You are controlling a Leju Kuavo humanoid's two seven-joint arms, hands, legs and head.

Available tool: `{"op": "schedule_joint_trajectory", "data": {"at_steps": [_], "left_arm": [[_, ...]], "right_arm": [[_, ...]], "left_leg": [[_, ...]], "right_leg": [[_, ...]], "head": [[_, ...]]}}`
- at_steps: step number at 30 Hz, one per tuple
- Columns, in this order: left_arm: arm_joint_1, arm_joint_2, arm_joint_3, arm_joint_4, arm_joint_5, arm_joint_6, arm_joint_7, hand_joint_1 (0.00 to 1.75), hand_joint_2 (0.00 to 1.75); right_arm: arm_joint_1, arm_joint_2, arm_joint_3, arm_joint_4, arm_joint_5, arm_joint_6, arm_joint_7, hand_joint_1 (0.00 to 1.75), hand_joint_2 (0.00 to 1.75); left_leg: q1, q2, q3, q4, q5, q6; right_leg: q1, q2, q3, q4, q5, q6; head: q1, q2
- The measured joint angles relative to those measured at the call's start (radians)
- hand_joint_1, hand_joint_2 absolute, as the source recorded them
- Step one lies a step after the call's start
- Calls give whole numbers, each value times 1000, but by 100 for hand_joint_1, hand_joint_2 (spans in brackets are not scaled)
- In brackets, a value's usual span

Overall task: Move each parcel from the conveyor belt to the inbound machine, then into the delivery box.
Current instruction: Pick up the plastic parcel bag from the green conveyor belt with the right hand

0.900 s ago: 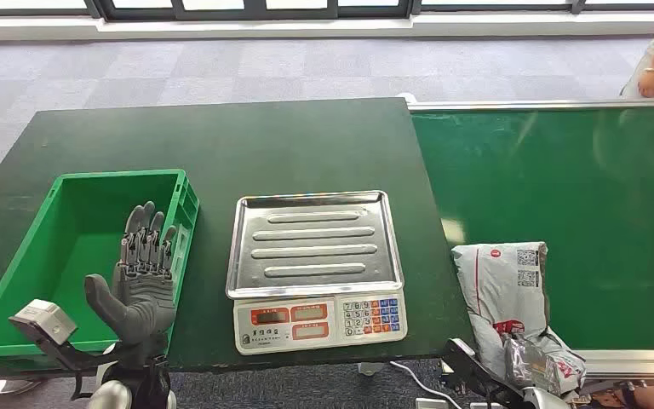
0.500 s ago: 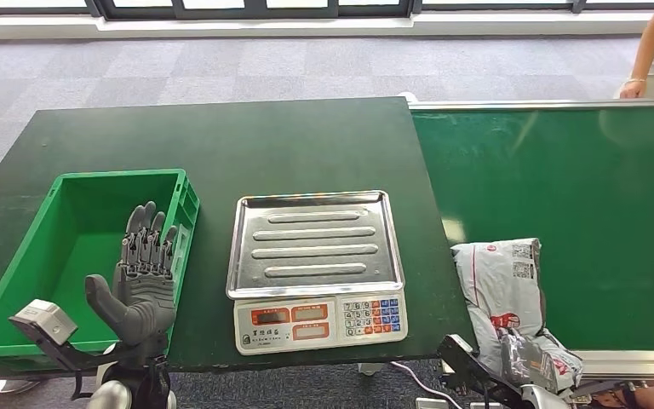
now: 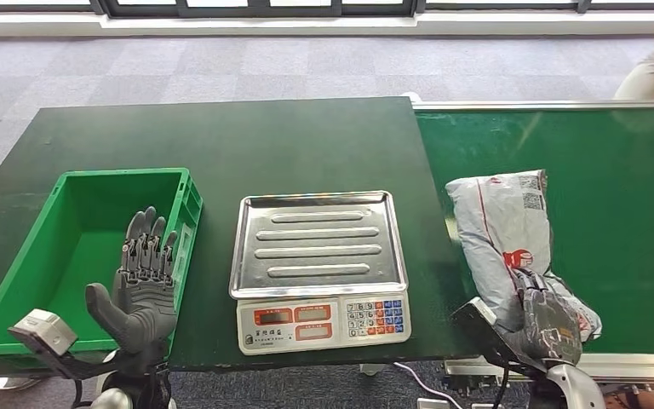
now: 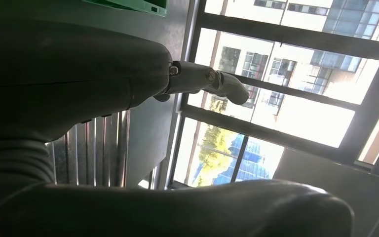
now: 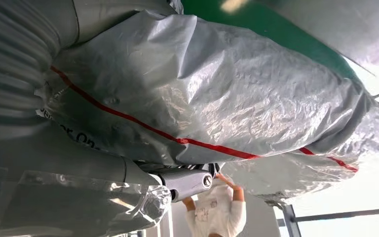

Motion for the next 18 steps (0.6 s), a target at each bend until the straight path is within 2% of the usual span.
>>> {"op": "schedule_joint_trajectory", "data": {"at_steps": [18], "left_arm": [[17, -4, 1, -10, -9, -9, -3, 0, 0]], "right_arm": [[1, 41, -24, -55, -7, -14, -23, 175, 175]], "left_leg": [[-1, -3, -1, 0, 0, 0]], "right_leg": [[-1, -4, 0, 0, -1, 1]], "head": [[0, 0]]}}
